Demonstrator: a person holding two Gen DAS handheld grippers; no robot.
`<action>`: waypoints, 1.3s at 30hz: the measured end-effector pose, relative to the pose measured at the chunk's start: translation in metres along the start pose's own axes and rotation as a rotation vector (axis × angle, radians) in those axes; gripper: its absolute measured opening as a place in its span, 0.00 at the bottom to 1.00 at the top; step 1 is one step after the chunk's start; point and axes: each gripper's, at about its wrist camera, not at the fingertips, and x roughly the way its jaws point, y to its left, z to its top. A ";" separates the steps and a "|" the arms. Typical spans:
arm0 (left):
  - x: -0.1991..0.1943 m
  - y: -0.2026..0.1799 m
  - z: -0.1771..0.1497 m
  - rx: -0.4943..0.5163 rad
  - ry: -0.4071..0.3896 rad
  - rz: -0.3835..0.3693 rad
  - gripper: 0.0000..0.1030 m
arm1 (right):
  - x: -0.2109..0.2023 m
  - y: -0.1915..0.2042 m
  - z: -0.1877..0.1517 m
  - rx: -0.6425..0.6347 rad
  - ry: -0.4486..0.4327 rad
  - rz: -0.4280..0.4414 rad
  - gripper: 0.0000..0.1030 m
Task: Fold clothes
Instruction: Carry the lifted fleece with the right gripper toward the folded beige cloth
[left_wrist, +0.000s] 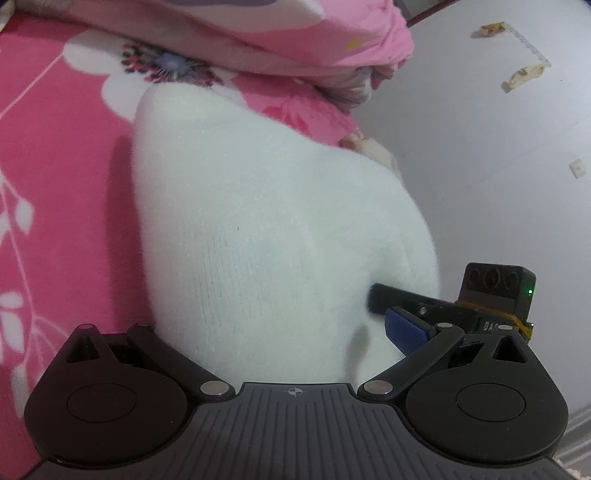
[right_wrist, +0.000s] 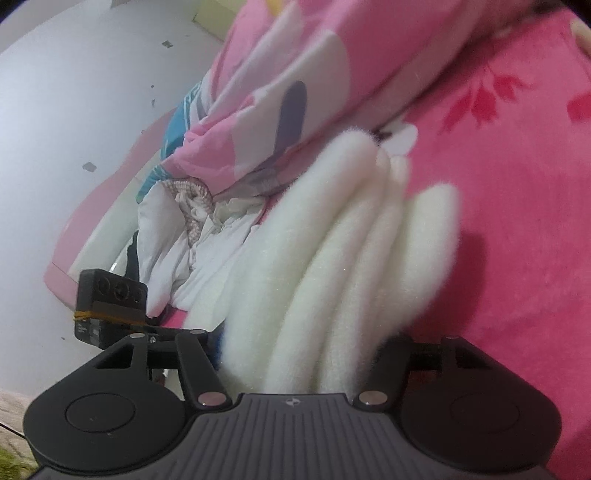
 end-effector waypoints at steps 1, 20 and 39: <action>-0.001 -0.002 0.000 0.003 -0.002 -0.004 1.00 | -0.001 0.005 0.000 -0.013 -0.003 -0.014 0.63; 0.019 -0.079 0.022 0.159 0.019 -0.093 0.99 | -0.059 0.067 -0.005 -0.114 -0.121 -0.192 0.61; 0.218 -0.212 0.149 0.320 0.093 -0.248 0.98 | -0.197 -0.016 0.131 -0.307 -0.192 -0.520 0.61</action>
